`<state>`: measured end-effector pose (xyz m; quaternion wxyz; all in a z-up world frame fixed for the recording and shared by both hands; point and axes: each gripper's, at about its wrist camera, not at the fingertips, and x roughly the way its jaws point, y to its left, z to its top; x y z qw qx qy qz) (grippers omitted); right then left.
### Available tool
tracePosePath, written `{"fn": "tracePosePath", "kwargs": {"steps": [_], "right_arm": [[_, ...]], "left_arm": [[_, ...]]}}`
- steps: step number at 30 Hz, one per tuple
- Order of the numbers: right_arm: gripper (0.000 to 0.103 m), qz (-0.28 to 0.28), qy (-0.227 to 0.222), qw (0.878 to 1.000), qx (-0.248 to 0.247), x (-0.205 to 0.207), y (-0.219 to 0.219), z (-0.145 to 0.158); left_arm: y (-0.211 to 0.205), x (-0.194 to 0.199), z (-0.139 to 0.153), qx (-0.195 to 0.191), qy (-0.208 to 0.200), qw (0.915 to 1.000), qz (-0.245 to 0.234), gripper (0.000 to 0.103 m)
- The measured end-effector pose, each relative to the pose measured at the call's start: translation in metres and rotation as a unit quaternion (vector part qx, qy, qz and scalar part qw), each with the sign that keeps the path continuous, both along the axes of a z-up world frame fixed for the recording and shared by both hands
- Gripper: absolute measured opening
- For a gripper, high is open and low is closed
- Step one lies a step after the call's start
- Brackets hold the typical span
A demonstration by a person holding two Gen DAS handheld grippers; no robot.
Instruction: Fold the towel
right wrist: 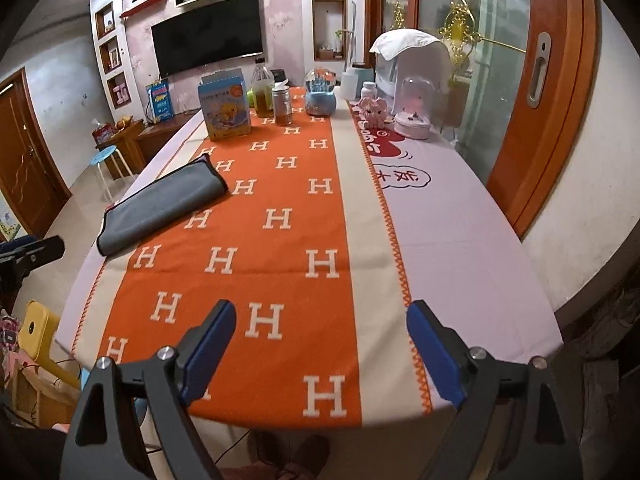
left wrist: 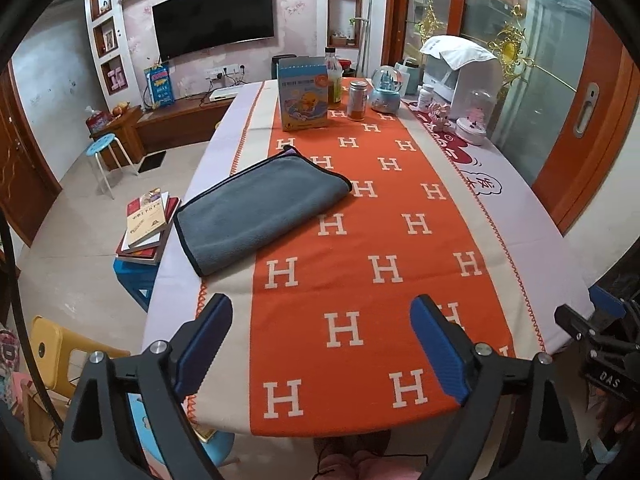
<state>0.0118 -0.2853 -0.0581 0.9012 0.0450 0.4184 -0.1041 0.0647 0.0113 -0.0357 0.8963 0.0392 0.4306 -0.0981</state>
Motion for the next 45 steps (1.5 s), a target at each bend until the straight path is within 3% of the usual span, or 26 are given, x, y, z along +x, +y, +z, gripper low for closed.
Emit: {"fn": "tracePosePath", "kwargs": {"steps": [8,12,16,25,31,45], "right_arm": [[0.094,0.029,0.019,0.998,0.052,-0.005,0.020,0.026],[0.097,0.044,0.025,0.997,0.050,-0.007,0.031,0.042],[0.098,0.062,0.012,0.997,0.049,-0.011,0.041,0.062],[0.100,0.091,-0.023,0.995,0.043,-0.021,0.063,0.083],[0.103,0.064,-0.034,0.996,0.050,-0.025,0.060,0.078],[0.103,0.039,-0.009,0.998,0.048,-0.024,0.053,0.064]], "left_arm": [[-0.001,-0.012,0.021,0.009,0.006,0.9999,0.003,0.091],[-0.001,-0.021,0.037,-0.010,-0.007,0.9998,0.013,0.091],[-0.007,-0.031,0.053,-0.014,-0.027,0.9995,0.012,0.095],[-0.016,-0.049,0.065,0.020,-0.059,0.9974,0.036,0.097],[-0.017,-0.057,0.065,0.029,-0.083,0.9946,0.055,0.102],[-0.020,-0.052,0.051,0.036,-0.050,0.9959,0.066,0.102]]}}
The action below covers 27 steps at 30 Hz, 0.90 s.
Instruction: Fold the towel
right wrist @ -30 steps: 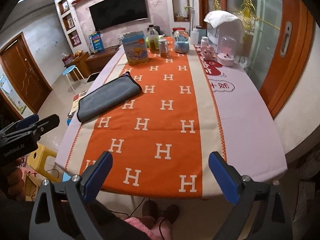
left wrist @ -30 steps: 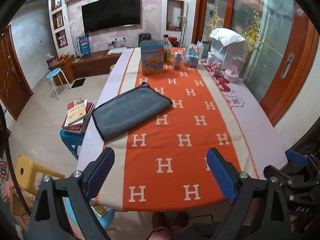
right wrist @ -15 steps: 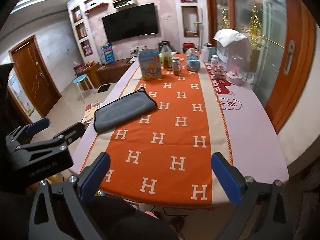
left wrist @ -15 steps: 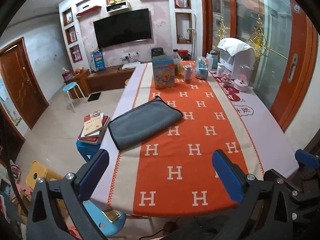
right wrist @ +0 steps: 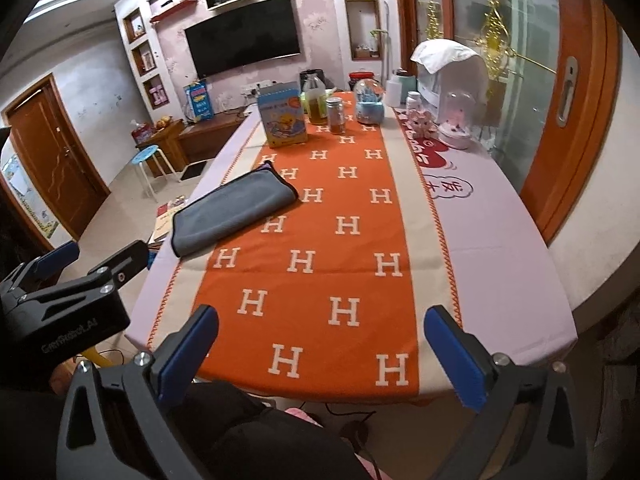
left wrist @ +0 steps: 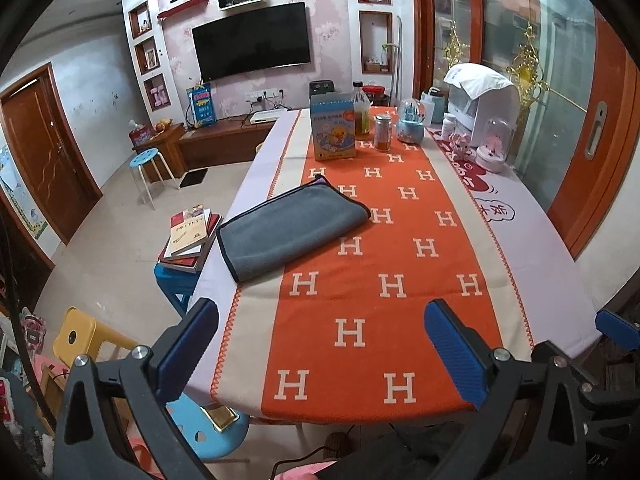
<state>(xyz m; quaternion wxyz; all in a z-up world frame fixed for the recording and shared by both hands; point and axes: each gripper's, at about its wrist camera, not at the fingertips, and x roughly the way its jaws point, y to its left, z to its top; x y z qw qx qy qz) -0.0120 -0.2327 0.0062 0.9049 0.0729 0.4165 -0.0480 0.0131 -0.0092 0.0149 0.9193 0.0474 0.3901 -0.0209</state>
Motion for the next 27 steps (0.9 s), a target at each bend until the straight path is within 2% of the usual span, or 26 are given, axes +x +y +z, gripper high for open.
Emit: {"fn": "tracePosePath", "kwargs": {"steps": [8,27], "right_arm": [[0.103,-0.020,0.028,0.999,0.012,0.004,-0.008,-0.013],[0.103,-0.028,0.048,0.998,0.017,0.002,-0.006,-0.019]], "left_arm": [[-0.002,0.003,-0.009,-0.001,0.023,0.9997,-0.002,0.102],[-0.003,0.004,-0.018,-0.005,0.041,0.9990,-0.016,0.102]]}}
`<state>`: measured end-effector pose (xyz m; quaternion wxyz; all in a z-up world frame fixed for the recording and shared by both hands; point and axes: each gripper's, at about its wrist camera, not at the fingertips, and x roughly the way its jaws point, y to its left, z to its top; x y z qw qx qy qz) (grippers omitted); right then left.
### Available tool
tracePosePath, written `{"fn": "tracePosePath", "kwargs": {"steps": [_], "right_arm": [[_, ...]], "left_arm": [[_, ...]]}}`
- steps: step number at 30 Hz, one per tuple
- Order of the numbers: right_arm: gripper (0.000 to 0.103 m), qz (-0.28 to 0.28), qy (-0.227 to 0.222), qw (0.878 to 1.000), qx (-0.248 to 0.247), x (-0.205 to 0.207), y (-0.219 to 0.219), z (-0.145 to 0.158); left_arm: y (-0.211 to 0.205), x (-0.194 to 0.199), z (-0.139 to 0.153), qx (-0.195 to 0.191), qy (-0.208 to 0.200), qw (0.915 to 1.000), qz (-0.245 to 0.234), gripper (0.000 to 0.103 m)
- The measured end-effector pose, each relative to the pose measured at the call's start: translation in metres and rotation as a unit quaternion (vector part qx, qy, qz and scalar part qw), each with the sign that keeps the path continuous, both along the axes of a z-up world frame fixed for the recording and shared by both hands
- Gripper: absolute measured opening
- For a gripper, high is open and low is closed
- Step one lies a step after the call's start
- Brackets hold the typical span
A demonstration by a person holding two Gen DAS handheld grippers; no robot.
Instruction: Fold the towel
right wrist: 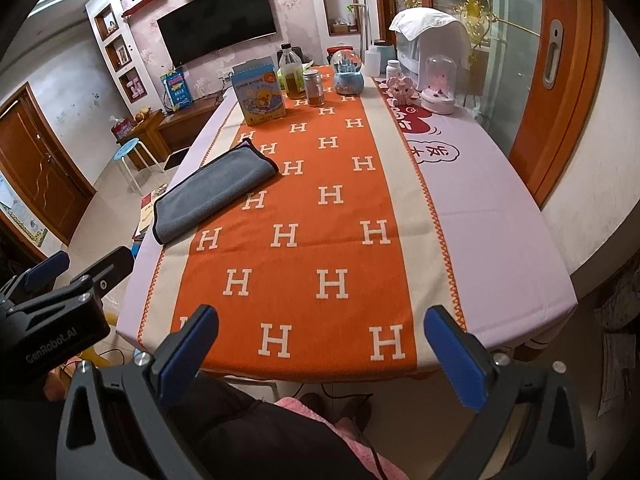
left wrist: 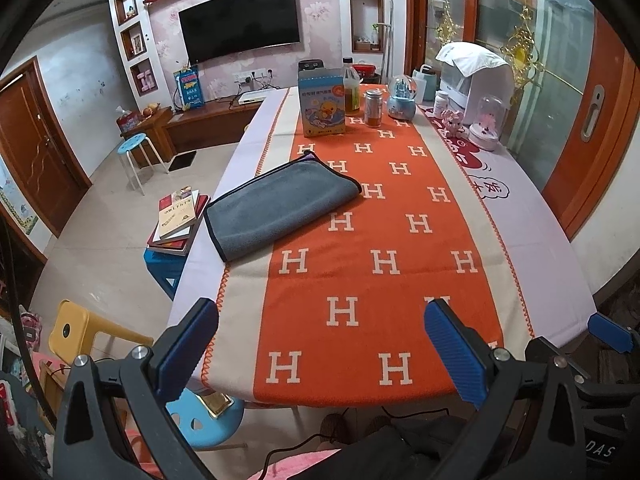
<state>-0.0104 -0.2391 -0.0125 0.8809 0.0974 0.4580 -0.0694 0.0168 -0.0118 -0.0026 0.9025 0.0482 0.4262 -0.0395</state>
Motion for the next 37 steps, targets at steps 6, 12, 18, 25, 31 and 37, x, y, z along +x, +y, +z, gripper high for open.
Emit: {"fn": "tracePosePath", "kwargs": {"steps": [6,12,18,25,31,37], "right_arm": [[0.103,-0.002,0.008,1.000,0.000,0.0012,0.0001,-0.0029],[0.103,-0.003,0.011,1.000,0.000,0.0024,-0.0008,-0.0038],[0.103,-0.003,0.011,1.000,0.000,0.0029,-0.0009,-0.0040],[0.103,-0.002,0.015,1.000,0.001,0.0025,-0.0015,-0.0084],[0.103,-0.002,0.015,1.000,0.001,0.0031,-0.0014,-0.0081],[0.103,-0.002,0.015,1.000,0.001,0.0034,-0.0014,-0.0076]], "left_arm": [[0.0009,0.0009,-0.0010,-0.001,0.003,1.0000,-0.002,0.102],[0.0011,0.0016,-0.0036,0.000,0.007,1.0000,-0.004,0.102],[0.0011,0.0017,-0.0036,0.000,0.007,1.0000,-0.003,0.102],[0.0009,0.0018,-0.0034,0.000,0.007,1.0000,-0.003,0.102],[0.0009,0.0021,-0.0031,0.001,0.007,1.0000,-0.003,0.102],[0.0008,0.0023,-0.0027,0.000,0.007,1.0000,-0.003,0.102]]}}
